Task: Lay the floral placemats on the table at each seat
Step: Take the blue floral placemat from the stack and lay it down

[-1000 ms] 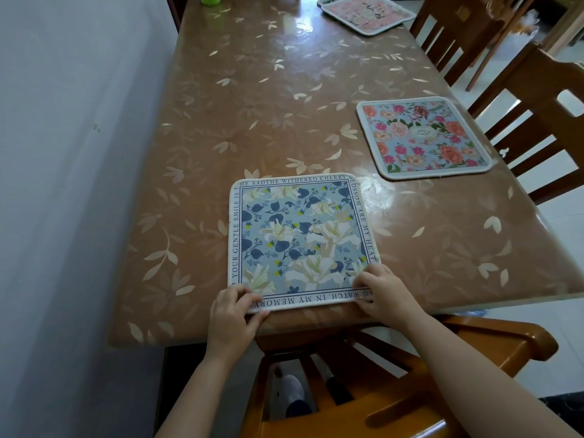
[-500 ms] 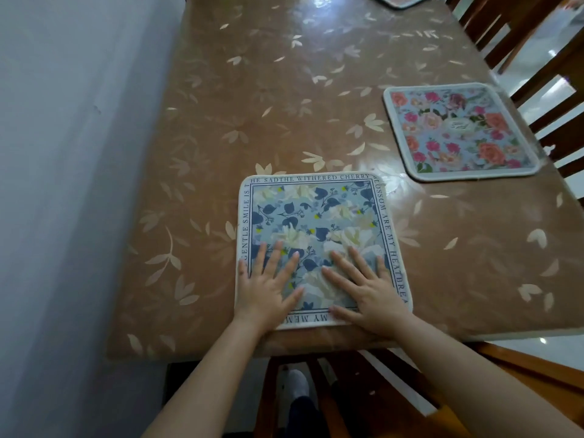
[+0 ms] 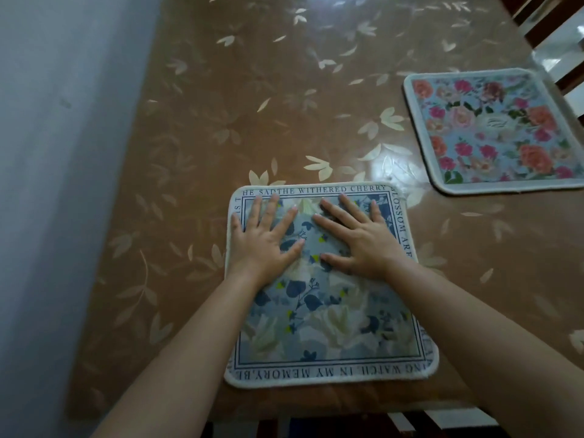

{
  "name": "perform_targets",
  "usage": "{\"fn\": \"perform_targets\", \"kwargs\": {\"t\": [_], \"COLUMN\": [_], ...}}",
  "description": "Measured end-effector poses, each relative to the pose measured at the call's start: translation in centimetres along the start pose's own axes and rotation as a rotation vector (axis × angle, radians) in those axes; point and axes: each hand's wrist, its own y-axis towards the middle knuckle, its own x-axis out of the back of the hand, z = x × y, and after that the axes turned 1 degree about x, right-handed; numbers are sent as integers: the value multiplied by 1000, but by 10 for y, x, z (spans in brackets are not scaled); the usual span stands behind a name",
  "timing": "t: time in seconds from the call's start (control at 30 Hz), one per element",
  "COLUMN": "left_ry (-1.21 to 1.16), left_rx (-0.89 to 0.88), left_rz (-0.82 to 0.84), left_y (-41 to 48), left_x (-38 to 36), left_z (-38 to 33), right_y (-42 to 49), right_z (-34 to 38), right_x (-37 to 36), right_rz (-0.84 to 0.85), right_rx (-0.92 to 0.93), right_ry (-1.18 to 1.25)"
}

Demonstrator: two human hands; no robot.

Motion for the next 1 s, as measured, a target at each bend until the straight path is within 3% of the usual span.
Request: {"fn": "perform_targets", "kwargs": {"t": [0.3,0.7,1.0], "left_ry": [-14,-29,-22], "left_rx": [57,-38,17], "left_rz": [-22,50,107], "left_y": [13,-106,-158], "left_x": [4,-3,-9], "left_z": [4,-17,-43], "right_y": [-3,-120,-148], "right_z": [2,35,76], "right_x": [-7,-17,-31], "right_rz": [-98,65,51], "right_rx": [-289,-161,-345], "right_ry": [40,-21,40]}}
